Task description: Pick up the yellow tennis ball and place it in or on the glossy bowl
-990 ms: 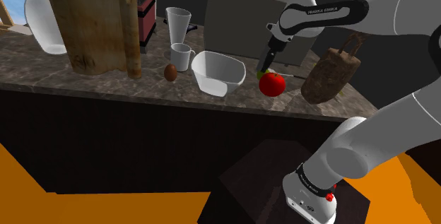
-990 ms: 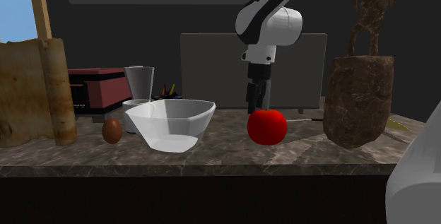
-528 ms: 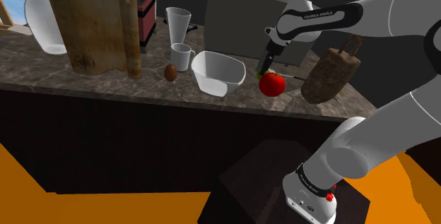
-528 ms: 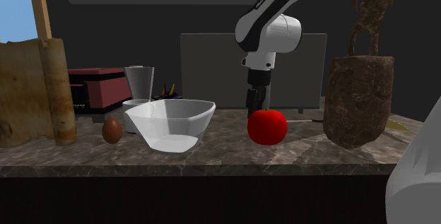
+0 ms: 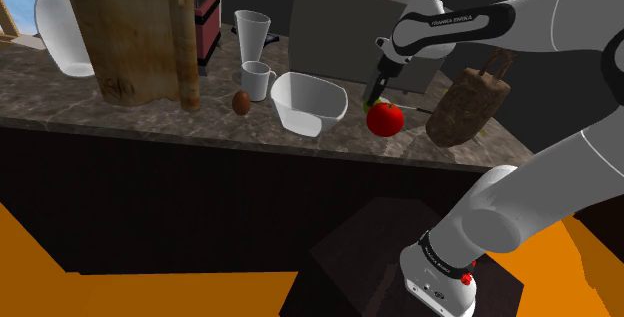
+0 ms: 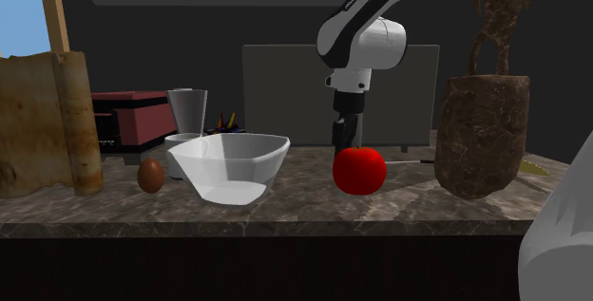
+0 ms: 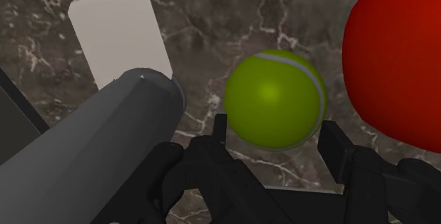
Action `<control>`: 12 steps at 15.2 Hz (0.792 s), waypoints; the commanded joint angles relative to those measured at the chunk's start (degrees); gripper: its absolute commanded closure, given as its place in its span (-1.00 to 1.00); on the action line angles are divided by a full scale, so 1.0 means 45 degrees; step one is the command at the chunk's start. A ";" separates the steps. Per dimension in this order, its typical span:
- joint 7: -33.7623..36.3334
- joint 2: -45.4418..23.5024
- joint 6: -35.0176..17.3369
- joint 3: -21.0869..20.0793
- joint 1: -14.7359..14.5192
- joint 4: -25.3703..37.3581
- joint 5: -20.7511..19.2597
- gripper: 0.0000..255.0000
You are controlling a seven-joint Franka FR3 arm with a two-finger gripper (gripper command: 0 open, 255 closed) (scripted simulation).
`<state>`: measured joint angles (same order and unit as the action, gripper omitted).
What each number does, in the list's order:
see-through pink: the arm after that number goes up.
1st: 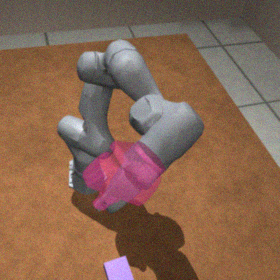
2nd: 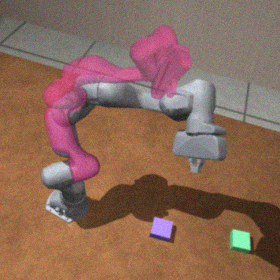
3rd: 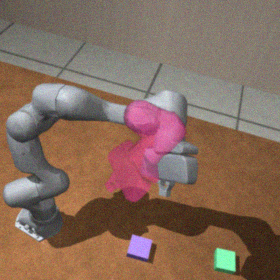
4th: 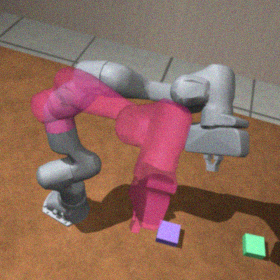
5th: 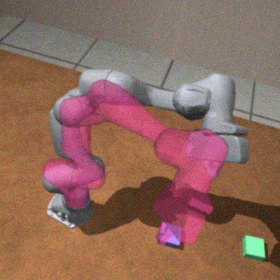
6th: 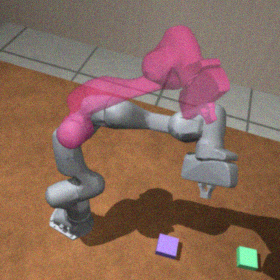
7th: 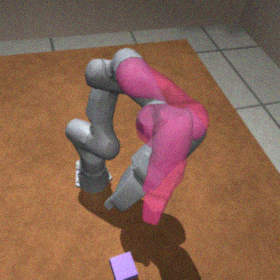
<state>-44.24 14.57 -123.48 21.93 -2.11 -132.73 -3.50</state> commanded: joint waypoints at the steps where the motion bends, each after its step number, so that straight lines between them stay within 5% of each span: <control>1: 0.0006 -0.0008 0.0053 -0.0012 -0.0008 -0.0075 0.0006 1.00; 12: 0.0126 0.0341 0.1262 -0.0136 -0.0012 0.0802 -0.0069 1.00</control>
<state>-43.86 15.71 -118.61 21.47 -2.17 -129.53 -3.71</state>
